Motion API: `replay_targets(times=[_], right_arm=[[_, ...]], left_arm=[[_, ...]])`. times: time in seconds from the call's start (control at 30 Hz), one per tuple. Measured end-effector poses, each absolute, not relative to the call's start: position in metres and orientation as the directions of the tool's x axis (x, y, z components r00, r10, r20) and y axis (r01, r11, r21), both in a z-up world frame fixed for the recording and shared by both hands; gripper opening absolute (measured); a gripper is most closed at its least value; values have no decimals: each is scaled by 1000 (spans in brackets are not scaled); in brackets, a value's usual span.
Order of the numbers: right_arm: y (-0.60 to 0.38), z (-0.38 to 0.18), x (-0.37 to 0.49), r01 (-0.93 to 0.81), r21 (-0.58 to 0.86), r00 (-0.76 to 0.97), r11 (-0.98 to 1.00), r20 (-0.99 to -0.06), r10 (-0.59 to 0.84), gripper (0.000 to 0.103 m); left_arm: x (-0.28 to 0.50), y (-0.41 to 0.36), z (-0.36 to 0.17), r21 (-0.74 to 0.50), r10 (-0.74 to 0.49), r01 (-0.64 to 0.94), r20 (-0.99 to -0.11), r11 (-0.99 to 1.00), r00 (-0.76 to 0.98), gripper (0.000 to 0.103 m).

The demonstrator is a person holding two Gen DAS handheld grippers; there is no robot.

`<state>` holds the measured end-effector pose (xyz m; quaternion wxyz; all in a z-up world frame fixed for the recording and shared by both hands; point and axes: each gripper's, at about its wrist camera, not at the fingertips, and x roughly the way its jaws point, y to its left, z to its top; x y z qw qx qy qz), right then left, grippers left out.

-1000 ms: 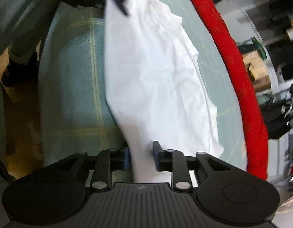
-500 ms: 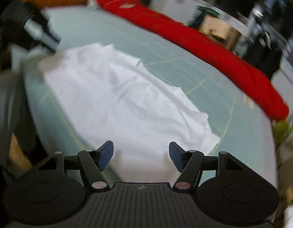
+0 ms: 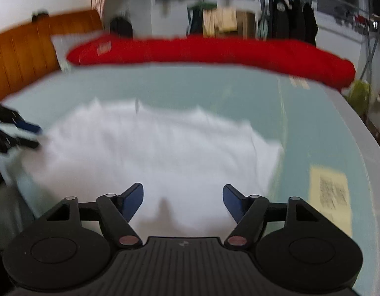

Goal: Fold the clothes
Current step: 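Open both grippers to release the folded shirt onto the bed, then withdraw both open grippers up above the folded shirt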

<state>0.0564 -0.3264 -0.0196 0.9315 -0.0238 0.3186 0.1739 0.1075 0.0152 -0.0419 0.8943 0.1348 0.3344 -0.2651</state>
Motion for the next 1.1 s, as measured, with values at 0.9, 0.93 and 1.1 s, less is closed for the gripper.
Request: replay_targets(times=[0.9, 0.93, 1.1], right_arm=[[-292, -68, 168, -268, 130, 736, 955, -611, 290, 84], [-292, -69, 169, -270, 133, 737, 954, -608, 294, 84], [-293, -55, 158, -268, 154, 755, 951, -580, 306, 84]], left_arm=[[246, -53, -85, -249, -527, 502, -652, 828, 545, 61], [250, -55, -85, -243, -519, 498, -656, 832, 548, 61], [233, -50, -59, -189, -490, 495, -634, 848, 597, 61]])
